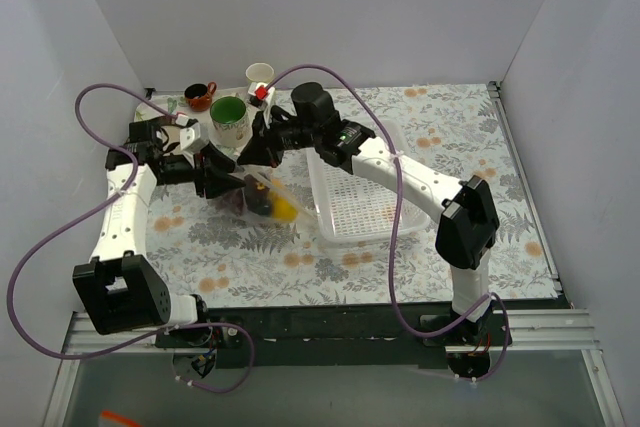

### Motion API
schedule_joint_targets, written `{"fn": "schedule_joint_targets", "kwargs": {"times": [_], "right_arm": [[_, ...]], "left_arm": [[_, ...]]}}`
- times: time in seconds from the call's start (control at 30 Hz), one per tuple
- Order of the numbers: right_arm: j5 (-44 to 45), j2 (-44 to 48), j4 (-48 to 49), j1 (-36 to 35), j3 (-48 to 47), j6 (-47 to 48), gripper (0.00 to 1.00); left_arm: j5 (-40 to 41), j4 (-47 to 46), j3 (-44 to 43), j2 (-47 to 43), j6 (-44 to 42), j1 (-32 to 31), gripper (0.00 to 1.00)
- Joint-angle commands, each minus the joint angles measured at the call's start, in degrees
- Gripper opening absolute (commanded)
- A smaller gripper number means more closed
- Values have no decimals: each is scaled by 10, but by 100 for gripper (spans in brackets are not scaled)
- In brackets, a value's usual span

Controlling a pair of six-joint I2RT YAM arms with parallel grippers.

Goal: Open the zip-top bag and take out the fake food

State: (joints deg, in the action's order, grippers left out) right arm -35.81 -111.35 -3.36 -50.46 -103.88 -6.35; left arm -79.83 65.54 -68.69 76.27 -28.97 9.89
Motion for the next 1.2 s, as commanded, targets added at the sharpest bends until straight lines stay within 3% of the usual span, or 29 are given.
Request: {"fn": "schedule_joint_targets", "kwargs": {"times": [0.0,0.13,0.2,0.3,0.43,0.7,0.8,0.93,1.17], "right_arm": [[90,76,26,6,19,33,1],[80,92,39,6,11,34,1],[55,83,17,6,-8,32,1],[23,70,12,6,-12,15,1],[-10,61,19,6,2,-3,1],[-29,58,15,5,-14,-13,1],[-32,55,8,6,-19,-13,1],[-31,59,10,6,-12,-12,1],[-29,63,17,6,1,-12,1]], "left_arm": [[-59,85,-58,11,-62,-2,41],[-54,77,-65,-2,-64,-3,41],[-52,44,-55,-21,-20,-3,42],[-55,-101,-25,-51,91,-2,43],[-67,-226,5,-87,202,-3,46],[-73,-209,8,-47,197,-2,46],[-74,-199,13,-39,169,-2,35],[-57,-198,10,-37,159,-2,0],[-50,-199,4,-45,153,-3,0]]}}
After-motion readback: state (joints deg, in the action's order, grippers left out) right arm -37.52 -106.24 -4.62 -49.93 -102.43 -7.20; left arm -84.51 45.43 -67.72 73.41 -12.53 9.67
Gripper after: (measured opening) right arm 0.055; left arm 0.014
